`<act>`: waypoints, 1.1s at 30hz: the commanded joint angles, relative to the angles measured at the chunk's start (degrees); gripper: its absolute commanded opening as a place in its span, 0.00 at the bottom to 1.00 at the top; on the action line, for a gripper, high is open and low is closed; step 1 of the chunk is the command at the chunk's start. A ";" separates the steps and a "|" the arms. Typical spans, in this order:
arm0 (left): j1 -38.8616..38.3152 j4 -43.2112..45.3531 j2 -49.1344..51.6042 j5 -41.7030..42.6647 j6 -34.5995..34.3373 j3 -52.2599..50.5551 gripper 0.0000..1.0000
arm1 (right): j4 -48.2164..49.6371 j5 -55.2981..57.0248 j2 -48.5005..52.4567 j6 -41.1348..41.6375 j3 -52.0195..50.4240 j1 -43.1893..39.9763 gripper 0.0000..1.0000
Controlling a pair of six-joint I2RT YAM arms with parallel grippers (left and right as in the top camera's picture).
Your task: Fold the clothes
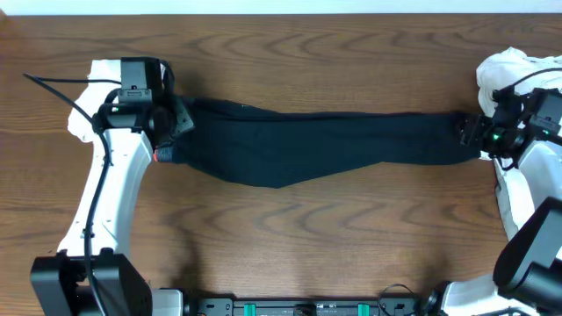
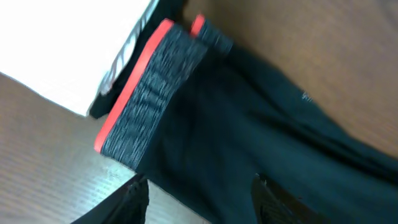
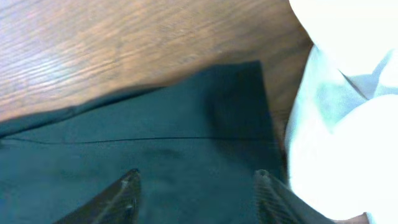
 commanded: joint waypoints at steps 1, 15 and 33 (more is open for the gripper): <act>0.09 -1.01 0.81 -0.66 -0.48 0.15 0.57 | 1.51 -4.85 3.23 -4.92 0.15 -1.86 0.64; 0.09 -1.73 1.18 -0.66 -0.48 -0.07 0.57 | 12.50 -9.25 17.03 -6.62 0.15 -2.14 0.65; -0.39 -2.40 1.38 -0.66 -0.46 -2.01 0.57 | -8.17 -8.17 14.88 -3.65 17.38 -4.42 0.01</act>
